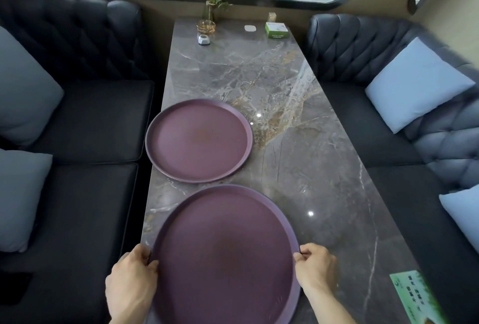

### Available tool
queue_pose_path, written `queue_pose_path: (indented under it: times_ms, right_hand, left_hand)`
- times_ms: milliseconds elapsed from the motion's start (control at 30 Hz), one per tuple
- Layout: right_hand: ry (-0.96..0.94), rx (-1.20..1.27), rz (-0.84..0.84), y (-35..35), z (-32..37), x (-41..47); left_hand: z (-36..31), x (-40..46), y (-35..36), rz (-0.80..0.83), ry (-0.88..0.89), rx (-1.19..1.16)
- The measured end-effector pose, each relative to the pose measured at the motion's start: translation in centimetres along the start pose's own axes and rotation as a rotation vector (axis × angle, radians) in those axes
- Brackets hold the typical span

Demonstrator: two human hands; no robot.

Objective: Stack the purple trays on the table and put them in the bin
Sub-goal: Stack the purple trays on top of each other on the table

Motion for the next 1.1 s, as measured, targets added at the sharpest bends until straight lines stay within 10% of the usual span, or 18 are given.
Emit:
queue_pose_path:
  times_ms: [733,1100]
  right_hand:
    - [-0.003,-0.297,0.201,-2.3,3.6,5.5]
    - [-0.151,0.089,0.296,-0.1,16.6,14.0]
  left_hand:
    - [-2.7,2.8,1.9,0.091,-0.074,-0.089]
    - [-11.1,13.5,-0.3,-0.068,-0.172,-0.43]
Point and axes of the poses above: each hand's wrist, its own x-axis towards the middle knuckle, its own y-axis out of the palm, z = x × y, the point moved 7 cm from there along x, towards the middle knuckle, and after that the axes turned 1 degree about -y, right-handed, at the moved point
